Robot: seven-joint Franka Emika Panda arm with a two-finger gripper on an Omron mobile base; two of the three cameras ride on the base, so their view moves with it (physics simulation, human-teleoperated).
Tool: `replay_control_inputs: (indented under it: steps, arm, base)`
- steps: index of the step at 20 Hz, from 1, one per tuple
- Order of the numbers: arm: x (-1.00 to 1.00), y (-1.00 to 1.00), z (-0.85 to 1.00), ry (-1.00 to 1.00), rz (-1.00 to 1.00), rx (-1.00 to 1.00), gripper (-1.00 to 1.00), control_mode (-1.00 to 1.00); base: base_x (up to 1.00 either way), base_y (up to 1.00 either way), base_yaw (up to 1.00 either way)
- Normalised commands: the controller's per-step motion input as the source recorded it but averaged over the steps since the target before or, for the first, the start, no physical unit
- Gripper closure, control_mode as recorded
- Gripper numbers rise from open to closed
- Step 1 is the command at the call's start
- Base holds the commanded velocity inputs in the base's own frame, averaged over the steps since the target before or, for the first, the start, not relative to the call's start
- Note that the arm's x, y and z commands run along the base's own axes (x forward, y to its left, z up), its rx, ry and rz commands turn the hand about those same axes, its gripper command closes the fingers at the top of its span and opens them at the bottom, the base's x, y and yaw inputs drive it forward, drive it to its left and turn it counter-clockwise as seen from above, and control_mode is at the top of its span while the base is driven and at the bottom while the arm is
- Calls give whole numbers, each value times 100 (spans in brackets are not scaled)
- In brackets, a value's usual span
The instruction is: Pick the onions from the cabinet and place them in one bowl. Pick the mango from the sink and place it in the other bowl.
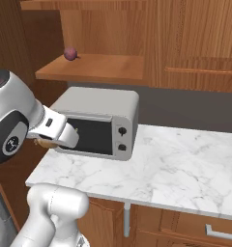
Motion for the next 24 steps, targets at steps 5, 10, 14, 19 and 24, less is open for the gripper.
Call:
replay_control_inputs:
  steps: [5, 10, 14, 19, 24]
  arm:
    - [0, 0, 0, 0, 0, 0, 100, 100]
    - [0, 0, 0, 0, 0, 0, 100, 100]
    - [0, 0, 0, 0, 0, 0, 100, 100]
    - [0, 0, 0, 0, 0, 0, 100, 100]
    - [0, 0, 0, 0, 0, 0, 100, 100]
  base:
    - [-9, -21, -3]
    - [-14, -47, -15]
    - [-5, -56, -22]
    - [2, -42, -32]
    - [4, -23, -42]
